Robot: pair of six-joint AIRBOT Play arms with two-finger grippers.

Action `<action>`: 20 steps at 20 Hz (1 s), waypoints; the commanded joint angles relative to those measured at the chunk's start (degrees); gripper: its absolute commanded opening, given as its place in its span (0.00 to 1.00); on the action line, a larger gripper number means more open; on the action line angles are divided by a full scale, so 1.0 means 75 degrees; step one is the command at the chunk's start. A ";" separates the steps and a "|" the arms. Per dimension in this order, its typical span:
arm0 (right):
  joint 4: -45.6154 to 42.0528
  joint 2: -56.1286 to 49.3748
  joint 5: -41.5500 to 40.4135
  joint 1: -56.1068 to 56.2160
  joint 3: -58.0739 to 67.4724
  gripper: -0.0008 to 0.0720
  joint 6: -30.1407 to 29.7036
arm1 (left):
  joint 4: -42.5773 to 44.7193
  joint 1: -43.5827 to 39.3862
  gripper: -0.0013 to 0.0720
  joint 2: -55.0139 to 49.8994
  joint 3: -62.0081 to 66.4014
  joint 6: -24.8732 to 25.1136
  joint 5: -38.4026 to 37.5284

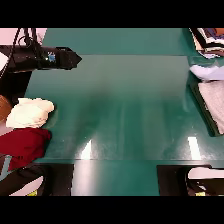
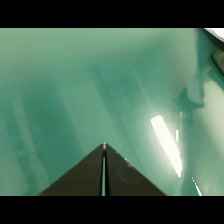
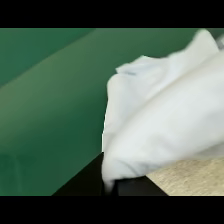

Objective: Fold the shirts.

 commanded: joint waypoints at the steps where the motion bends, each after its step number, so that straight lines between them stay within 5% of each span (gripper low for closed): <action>1: 0.1023 0.0198 -0.0111 -0.0592 0.0017 0.03 -0.0009 | -0.0012 -0.0052 0.05 -0.0015 -0.0012 -0.0003 0.0099; 6: 0.0933 0.1096 0.0169 -0.0592 0.0017 0.03 -0.0082 | -0.0009 -0.0052 0.05 -0.0015 -0.0087 0.0020 0.0020; 11: -0.0673 0.1932 0.1183 -0.0606 -0.0128 0.03 -0.0020 | -0.0012 -0.0052 0.05 -0.0015 -0.0087 0.0023 0.0015; 18: -0.1466 0.3005 0.1813 -0.1818 -0.2361 0.03 0.0152 | -0.0003 -0.0052 0.05 -0.0015 -0.0087 0.0085 -0.0332; 19: -0.1743 0.3142 0.1912 -0.2020 -0.2704 0.06 0.0149 | -0.0003 -0.0052 0.05 -0.0015 -0.0087 0.0085 -0.0329; 20: -0.2034 0.3255 0.1967 -0.2206 -0.3010 0.21 0.0149 | -0.0003 -0.0052 0.05 -0.0015 -0.0087 0.0085 -0.0323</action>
